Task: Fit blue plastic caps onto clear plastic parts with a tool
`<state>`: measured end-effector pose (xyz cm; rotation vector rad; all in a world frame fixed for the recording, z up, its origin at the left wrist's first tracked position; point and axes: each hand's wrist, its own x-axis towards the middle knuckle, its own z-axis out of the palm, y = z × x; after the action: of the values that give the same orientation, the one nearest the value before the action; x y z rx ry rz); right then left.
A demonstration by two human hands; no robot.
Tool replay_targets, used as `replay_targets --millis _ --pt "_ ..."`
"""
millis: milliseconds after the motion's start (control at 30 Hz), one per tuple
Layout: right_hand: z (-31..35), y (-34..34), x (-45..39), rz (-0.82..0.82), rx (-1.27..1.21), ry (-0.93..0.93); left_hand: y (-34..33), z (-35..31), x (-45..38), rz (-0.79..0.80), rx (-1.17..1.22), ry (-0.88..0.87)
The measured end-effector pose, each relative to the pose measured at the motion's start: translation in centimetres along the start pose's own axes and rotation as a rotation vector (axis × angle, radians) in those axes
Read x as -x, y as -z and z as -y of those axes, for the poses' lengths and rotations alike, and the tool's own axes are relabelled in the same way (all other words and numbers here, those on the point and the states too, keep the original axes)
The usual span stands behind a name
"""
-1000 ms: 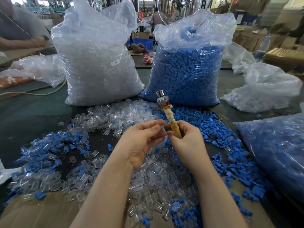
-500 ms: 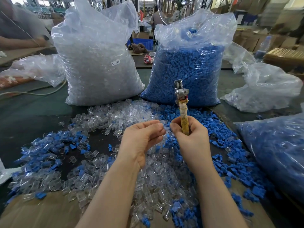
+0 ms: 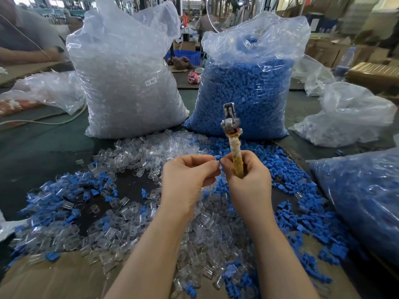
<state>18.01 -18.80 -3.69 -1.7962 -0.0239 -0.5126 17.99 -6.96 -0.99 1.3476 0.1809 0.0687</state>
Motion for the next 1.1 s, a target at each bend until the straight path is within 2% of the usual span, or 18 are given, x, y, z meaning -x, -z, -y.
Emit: replay_targets --millis 400,600,700,900,1100 --pt "0.3 0.0 -0.1 0.026 0.021 -0.001 -0.2 0.3 0.1 -0.096 -0.329 -0.275" --pt "0.5 0.3 -0.3 0.107 -0.001 -0.032 -0.2 0.5 0.0 -0.117 -0.371 -0.319" --pt "0.5 0.7 -0.4 0.181 -0.014 -0.067 0.0 0.6 -0.2 -0.108 -0.335 -0.301" --pt "-0.3 2.7 -0.8 0.411 0.073 -0.199 0.9 0.3 -0.8 -0.055 -0.099 -0.248" --pt "-0.3 3.3 -0.8 0.562 0.190 -0.206 1.8 0.0 -1.1 -0.084 -0.014 -0.275"
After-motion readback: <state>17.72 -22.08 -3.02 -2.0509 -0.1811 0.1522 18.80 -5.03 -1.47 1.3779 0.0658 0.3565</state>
